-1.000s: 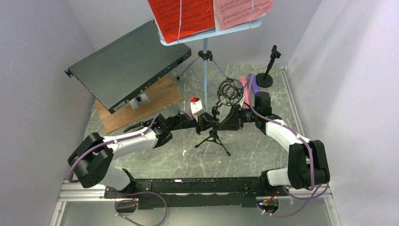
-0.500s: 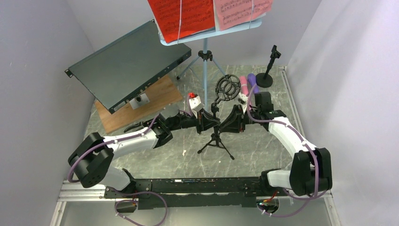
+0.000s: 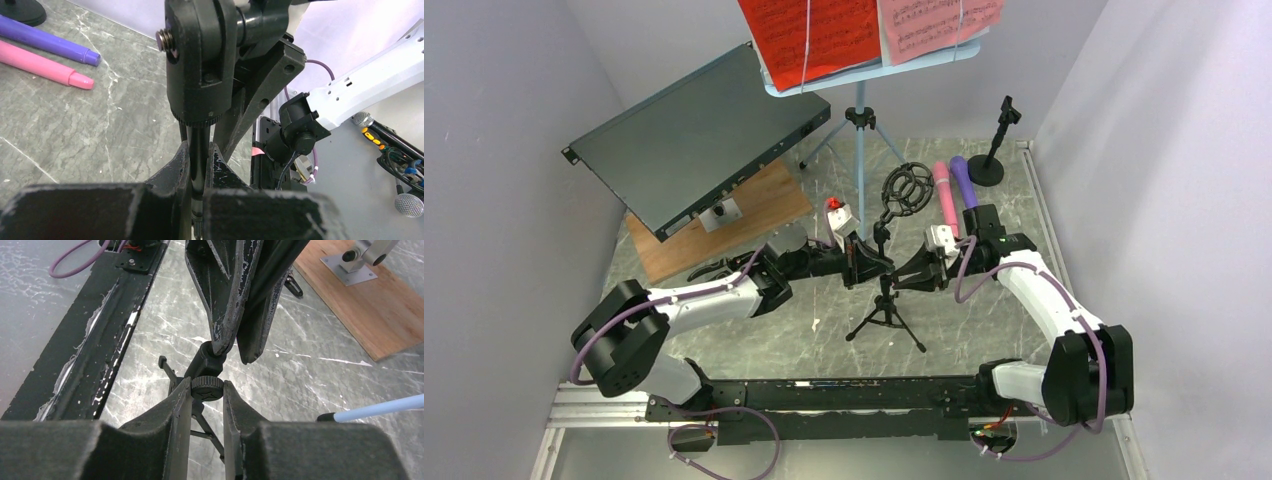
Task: Pack up the instrument practice props
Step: Unscrew the knob on the microphone stand.
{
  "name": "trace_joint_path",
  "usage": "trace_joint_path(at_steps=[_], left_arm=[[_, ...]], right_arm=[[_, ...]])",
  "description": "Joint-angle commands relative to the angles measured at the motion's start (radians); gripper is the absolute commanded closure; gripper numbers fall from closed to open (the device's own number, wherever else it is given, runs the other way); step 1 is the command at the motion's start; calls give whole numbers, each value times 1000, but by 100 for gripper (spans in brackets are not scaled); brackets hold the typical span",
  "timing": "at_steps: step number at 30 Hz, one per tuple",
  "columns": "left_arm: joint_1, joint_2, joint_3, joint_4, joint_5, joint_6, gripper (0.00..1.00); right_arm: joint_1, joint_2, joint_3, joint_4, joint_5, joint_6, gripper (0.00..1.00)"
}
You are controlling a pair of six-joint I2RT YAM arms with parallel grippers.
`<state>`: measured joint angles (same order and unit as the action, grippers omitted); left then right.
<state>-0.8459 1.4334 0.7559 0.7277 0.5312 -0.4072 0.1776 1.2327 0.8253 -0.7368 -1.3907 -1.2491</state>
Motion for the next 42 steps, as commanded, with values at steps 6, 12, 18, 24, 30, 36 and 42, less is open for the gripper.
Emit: trace_joint_path(at_steps=[6,12,18,24,30,36,42], left_arm=[[19,-39,31,135,23,42,100],[20,-69,37,75,32,99,100],[19,-93,44,18,48,157,100],[19,-112,39,3,46,199,100],[20,-111,33,23,44,197,100],[20,-99,36,36,49,190,100],[19,-102,36,32,46,191,100]], right_arm=[[2,-15,7,18,39,161,47],[-7,-9,14,112,40,400,23],[-24,16,-40,482,43,981,16],[-23,96,-59,654,-67,1277,17],[-15,124,-75,770,-82,1421,19],[-6,135,-72,784,-83,1446,25],[3,145,-63,768,-79,1434,36]])
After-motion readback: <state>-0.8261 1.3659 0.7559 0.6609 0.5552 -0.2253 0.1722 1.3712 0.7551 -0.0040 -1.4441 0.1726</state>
